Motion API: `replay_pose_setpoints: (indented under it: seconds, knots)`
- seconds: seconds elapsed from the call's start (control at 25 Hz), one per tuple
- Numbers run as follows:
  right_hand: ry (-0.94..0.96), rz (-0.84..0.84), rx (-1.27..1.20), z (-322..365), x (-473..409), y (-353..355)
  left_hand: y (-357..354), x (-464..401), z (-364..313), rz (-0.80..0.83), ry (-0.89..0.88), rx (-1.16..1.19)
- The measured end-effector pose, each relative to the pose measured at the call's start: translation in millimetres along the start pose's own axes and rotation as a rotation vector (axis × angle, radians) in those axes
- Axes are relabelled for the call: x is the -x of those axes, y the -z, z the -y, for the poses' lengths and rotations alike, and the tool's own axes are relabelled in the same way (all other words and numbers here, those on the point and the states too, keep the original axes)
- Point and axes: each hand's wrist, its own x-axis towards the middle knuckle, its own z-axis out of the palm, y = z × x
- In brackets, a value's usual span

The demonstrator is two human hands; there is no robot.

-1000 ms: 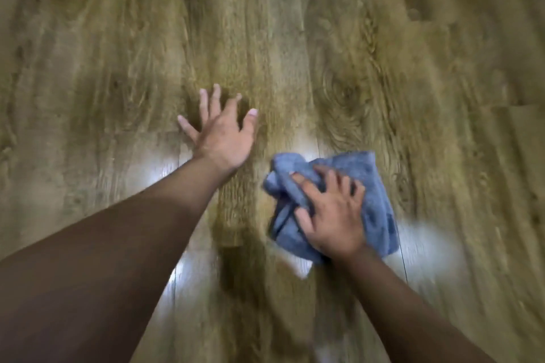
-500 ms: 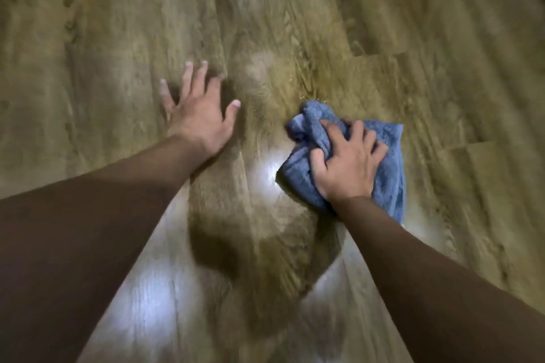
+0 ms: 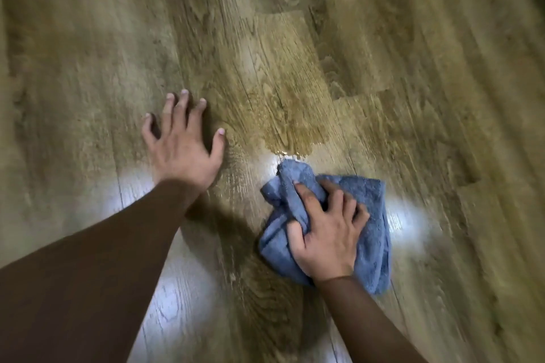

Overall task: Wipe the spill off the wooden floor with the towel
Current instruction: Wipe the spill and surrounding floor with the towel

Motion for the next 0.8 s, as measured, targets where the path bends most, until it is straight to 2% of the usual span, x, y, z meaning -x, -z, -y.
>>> replay_pose_setpoints:
  seconds: [0.16, 0.32, 0.52, 0.68, 0.8]
  knots:
    - [0.013, 0.014, -0.017, -1.9, 0.1, -0.5, -1.0, -2.0, -1.3, -0.025, 0.000, 0.018]
    - [0.159, 0.052, 0.009, -35.1, -25.1, 8.9, -1.5, 0.1, 0.3, -0.063, -0.014, 0.013]
    - [-0.070, -0.063, 0.050, -69.8, -120.8, 11.4, 2.1, -0.4, -3.5, -0.032, -0.001, -0.005]
    - [-0.121, -0.093, 0.038, -80.1, -192.0, 4.6, 3.7, -0.1, -4.5, -0.007, 0.002, -0.010]
    - [-0.182, -0.120, 0.037, -72.9, -205.5, 1.2, 2.9, -0.3, -4.9, -0.005, 0.001, -0.013]
